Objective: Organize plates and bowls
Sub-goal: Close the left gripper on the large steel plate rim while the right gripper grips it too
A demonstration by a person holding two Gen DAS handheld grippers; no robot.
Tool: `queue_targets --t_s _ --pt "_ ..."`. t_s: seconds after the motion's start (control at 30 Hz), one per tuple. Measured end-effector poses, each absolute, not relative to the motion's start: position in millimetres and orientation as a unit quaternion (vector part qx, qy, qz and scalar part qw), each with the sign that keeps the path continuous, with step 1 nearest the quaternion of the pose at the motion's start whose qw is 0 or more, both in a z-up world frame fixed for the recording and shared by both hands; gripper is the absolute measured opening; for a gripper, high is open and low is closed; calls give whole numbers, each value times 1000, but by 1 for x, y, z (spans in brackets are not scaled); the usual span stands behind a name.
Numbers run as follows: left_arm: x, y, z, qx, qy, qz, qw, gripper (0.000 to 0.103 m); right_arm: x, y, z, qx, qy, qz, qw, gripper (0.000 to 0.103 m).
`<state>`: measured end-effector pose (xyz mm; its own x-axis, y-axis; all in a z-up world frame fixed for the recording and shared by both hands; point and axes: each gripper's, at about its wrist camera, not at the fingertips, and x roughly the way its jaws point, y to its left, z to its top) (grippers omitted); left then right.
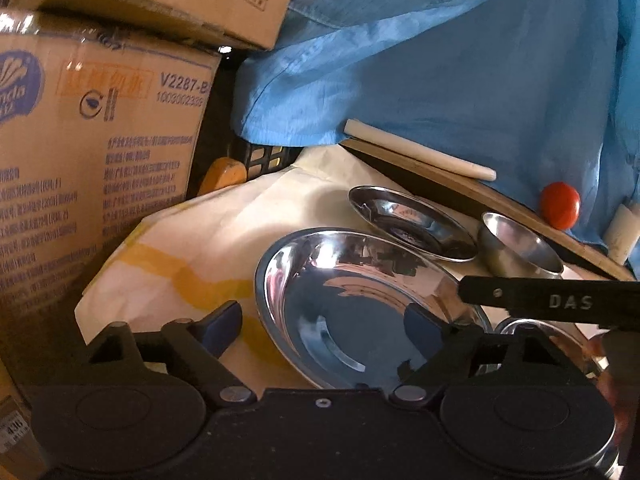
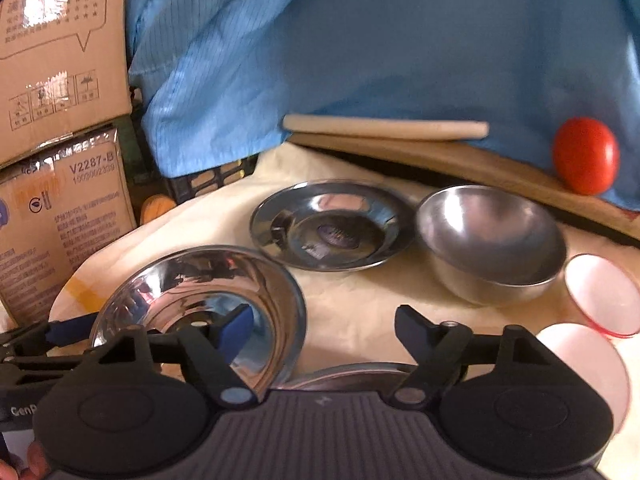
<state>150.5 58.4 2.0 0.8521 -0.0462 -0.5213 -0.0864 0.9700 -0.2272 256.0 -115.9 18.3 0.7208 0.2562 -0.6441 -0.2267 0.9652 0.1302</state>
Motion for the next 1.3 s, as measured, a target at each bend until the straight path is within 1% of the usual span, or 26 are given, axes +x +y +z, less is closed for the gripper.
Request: queue_targets --t_s 0.07,0.1,0.17,0.2,0.23,0.27,0.3,0.33,0.37,0.4,0.43,0.47,0.5,0.6,0.93,1.1,1.3 --pt "148 60 1 -133 261 15 956 86 260 -115 15 31 357 138 923 81" --pt "147 61 1 -135 260 17 956 86 261 -114 13 41 359 143 921 79" --pt "147 61 0 -136 259 23 956 80 265 -113 10 58 367 150 916 74" --pt "146 61 0 -137 257 25 956 79 266 -113 8 64 372 152 913 69" --pt "147 62 0 -141 257 27 956 76 268 -111 6 68 377 155 911 61" --pt "146 64 0 -145 257 29 955 71 270 -110 5 71 382 159 908 56" --pt "146 65 0 -148 256 32 955 69 272 -109 3 73 386 161 905 50" --pt "146 66 0 -151 255 32 955 61 273 -108 2 75 390 163 903 43" --pt "146 67 -1 -156 257 30 953 55 273 -107 1 77 391 164 902 39" --pt "147 67 -1 -161 261 29 951 54 273 -107 1 79 391 165 902 35" --pt "147 68 -2 -164 262 29 951 51 273 -106 1 79 391 162 903 33" --pt "146 69 -2 -168 260 31 950 44 273 -105 1 78 391 159 903 31" --pt "146 70 -2 -174 258 31 950 41 272 -105 1 81 391 154 904 28" --pt "142 74 -1 -190 248 40 949 37 269 -105 1 102 390 143 904 27" --pt "129 83 16 -201 219 56 953 37 250 -98 19 134 350 145 916 27" --pt "123 69 30 -186 197 33 962 35 231 -111 31 144 316 127 929 27" --pt "119 37 36 -178 191 -22 965 35 193 -143 43 148 272 77 948 27"
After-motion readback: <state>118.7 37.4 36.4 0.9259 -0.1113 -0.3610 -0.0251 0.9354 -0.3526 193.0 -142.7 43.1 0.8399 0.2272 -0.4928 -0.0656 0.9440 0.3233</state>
